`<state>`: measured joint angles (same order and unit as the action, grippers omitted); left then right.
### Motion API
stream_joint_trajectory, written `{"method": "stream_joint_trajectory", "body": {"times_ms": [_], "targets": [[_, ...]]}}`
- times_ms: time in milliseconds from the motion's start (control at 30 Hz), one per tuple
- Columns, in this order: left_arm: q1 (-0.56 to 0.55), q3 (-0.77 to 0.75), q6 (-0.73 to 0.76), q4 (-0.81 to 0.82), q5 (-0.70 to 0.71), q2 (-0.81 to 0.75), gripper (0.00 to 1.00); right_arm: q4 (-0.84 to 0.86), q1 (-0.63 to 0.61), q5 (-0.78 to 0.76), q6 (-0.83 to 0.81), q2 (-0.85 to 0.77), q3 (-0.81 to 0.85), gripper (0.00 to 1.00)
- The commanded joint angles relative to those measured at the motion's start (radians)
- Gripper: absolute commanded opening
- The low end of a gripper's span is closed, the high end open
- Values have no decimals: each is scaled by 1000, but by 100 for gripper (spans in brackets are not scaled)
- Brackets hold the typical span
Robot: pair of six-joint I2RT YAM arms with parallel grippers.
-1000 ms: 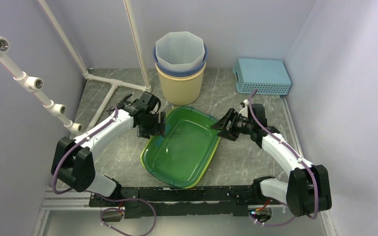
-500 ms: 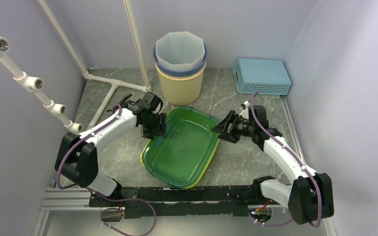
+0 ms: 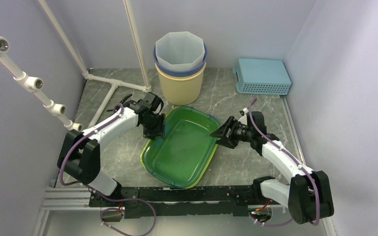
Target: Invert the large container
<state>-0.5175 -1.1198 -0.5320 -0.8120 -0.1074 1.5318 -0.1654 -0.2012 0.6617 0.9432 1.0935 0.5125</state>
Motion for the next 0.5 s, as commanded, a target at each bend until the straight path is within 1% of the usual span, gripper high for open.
{"method": "stream_joint_trajectory", "body": {"times_ms": [0,167,333,400,467], "targets": [[2,-18,20,22,-19,14,52,77,-6,2,9,12,-2,61],[2,-13,22,47,-63,18,42,203,-12,24,74,52,-34,59],[2,-3,21,82,-123,20,31,283,-54,12,104,123,-15,56],[2,5,15,102,-148,17,28,359,-71,30,144,152,-15,53],[2,8,6,114,-161,16,27,431,-85,52,184,182,-12,47]]}}
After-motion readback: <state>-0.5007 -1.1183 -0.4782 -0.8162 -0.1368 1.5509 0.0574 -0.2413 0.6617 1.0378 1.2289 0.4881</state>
